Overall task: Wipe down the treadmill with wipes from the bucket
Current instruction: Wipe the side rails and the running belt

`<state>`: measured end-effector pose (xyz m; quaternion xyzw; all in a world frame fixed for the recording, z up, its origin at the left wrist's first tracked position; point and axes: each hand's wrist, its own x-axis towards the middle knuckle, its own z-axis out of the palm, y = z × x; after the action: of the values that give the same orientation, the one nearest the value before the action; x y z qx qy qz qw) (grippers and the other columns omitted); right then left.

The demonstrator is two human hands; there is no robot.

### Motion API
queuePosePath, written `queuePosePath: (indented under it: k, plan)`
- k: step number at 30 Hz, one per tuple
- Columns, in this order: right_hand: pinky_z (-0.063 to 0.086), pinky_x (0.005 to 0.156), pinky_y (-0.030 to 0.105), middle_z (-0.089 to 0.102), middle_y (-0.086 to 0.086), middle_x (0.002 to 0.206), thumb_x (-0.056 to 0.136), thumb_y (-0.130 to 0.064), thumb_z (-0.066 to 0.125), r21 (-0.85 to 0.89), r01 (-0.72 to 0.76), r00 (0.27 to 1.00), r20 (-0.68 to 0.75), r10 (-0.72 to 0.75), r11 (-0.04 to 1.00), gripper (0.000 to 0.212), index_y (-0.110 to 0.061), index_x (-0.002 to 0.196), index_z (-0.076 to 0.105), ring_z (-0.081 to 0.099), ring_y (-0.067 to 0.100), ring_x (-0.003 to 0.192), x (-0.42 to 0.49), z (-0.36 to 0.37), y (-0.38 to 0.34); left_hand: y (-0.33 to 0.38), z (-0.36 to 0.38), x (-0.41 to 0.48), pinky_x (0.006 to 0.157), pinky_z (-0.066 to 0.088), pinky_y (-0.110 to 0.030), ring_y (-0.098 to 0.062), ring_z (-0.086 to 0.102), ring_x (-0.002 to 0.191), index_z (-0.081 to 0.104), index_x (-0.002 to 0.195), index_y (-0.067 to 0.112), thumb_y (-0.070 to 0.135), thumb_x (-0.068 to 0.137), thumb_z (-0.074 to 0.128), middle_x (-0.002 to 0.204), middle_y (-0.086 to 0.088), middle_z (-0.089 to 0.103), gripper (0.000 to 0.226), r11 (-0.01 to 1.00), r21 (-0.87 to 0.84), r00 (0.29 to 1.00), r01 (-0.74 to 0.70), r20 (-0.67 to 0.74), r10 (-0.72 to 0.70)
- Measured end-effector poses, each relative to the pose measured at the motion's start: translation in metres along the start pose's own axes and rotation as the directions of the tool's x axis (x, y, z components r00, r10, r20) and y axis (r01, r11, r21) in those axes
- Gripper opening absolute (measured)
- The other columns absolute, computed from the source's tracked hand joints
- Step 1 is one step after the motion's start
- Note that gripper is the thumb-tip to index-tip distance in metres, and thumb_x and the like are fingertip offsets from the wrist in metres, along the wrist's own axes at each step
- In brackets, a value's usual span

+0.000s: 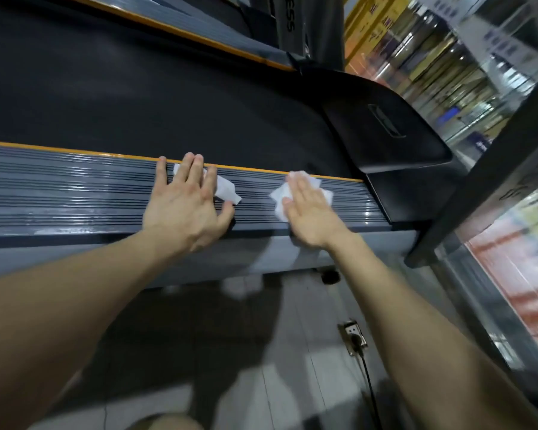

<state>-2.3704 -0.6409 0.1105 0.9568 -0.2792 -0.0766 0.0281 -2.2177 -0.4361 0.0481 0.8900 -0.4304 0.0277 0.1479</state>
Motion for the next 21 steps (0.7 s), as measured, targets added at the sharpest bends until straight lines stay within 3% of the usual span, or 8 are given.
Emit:
queuePosePath:
  k: [3, 8, 9, 11, 14, 16, 18, 21]
  plan:
    - [-0.001, 0.133, 0.040, 0.004, 0.004, 0.178, 0.116, -0.030, 0.026, -0.053, 0.325, 0.934, -0.137, -0.329, 0.944, 0.059, -0.009, 0.169, 0.012, -0.001, 0.016, 0.165, -0.013, 0.017, -0.072, -0.003, 0.002, 0.002, 0.131, 0.004, -0.062, -0.024, 0.004, 0.166, 0.020, 0.170, 0.014, 0.060, 0.099, 0.008, 0.178, -0.012, 0.014, 0.086, 1.000, -0.005, 1.000, -0.001, -0.015, 0.001]
    - [0.002, 0.134, 0.039, 0.013, 0.005, 0.177, 0.114, -0.040, 0.018, -0.054, 0.377, 0.918, -0.113, -0.381, 0.925, 0.062, -0.008, 0.168, 0.018, 0.006, 0.017, 0.164, -0.012, 0.016, -0.032, -0.004, 0.004, 0.002, 0.132, 0.005, -0.061, -0.023, 0.007, 0.166, 0.024, 0.169, 0.014, 0.055, 0.101, 0.011, 0.178, -0.010, 0.017, 0.080, 1.000, -0.021, 0.999, 0.001, -0.042, -0.002]
    - [0.003, 0.134, 0.040, 0.013, 0.007, 0.177, 0.113, -0.047, 0.013, -0.054, 0.306, 0.944, -0.111, -0.311, 0.950, 0.069, -0.007, 0.168, 0.017, 0.006, 0.018, 0.164, -0.009, 0.014, -0.001, -0.004, 0.004, 0.002, 0.131, 0.006, -0.061, -0.024, 0.009, 0.166, 0.026, 0.168, 0.014, 0.055, 0.101, 0.012, 0.177, -0.011, 0.019, 0.080, 1.000, -0.018, 0.999, 0.002, -0.045, -0.003]
    - [0.000, 0.133, 0.039, 0.007, 0.006, 0.178, 0.109, -0.057, 0.009, 0.021, -0.009, 0.997, -0.083, 0.010, 1.000, 0.077, -0.009, 0.169, 0.012, 0.001, 0.017, 0.165, -0.004, 0.007, 0.068, -0.003, 0.004, 0.002, 0.131, 0.007, -0.062, -0.025, 0.012, 0.165, 0.029, 0.167, 0.013, 0.055, 0.100, 0.013, 0.176, -0.012, 0.022, 0.081, 1.000, -0.015, 0.998, 0.000, -0.056, 0.000]
    - [-0.001, 0.133, 0.047, -0.006, 0.006, 0.178, 0.105, -0.055, 0.006, 0.014, -0.355, 0.935, 0.019, 0.355, 0.935, 0.078, -0.012, 0.170, 0.009, -0.009, 0.019, 0.164, 0.001, -0.004, 0.113, -0.001, 0.004, 0.001, 0.130, 0.008, -0.063, -0.027, 0.015, 0.165, 0.032, 0.166, 0.011, 0.054, 0.099, 0.014, 0.175, -0.014, 0.025, 0.081, 1.000, -0.007, 0.998, 0.001, -0.066, -0.002]
    - [-0.005, 0.132, 0.043, -0.004, 0.013, 0.178, 0.111, -0.045, 0.009, 0.002, -0.243, 0.970, 0.001, 0.243, 0.970, 0.070, -0.004, 0.168, 0.009, -0.007, 0.027, 0.164, 0.003, -0.004, 0.077, -0.001, 0.004, 0.001, 0.130, 0.008, -0.063, -0.027, 0.015, 0.165, 0.031, 0.166, 0.011, 0.054, 0.100, 0.014, 0.175, -0.015, 0.024, 0.081, 1.000, -0.005, 0.998, -0.001, -0.060, 0.001]
    - [-0.003, 0.132, 0.040, 0.010, 0.019, 0.176, 0.114, -0.036, 0.012, 0.020, 0.088, 0.988, -0.128, -0.085, 0.996, 0.065, 0.003, 0.165, 0.017, 0.004, 0.034, 0.164, -0.001, 0.001, 0.012, -0.001, 0.005, 0.001, 0.131, 0.006, -0.062, -0.026, 0.011, 0.166, 0.028, 0.168, 0.012, 0.054, 0.100, 0.012, 0.176, -0.014, 0.021, 0.081, 1.000, -0.001, 0.999, -0.001, -0.040, 0.001]
    - [-0.002, 0.133, 0.038, 0.010, 0.005, 0.178, 0.115, -0.036, 0.017, 0.005, 0.345, 0.931, -0.133, -0.341, 0.939, 0.060, -0.010, 0.168, 0.020, 0.001, 0.016, 0.165, -0.011, 0.014, -0.072, -0.002, 0.003, 0.001, 0.131, 0.004, -0.061, -0.025, 0.005, 0.166, 0.022, 0.169, 0.013, 0.054, 0.099, 0.008, 0.178, -0.013, 0.015, 0.082, 1.000, 0.000, 1.000, -0.001, -0.024, 0.001]
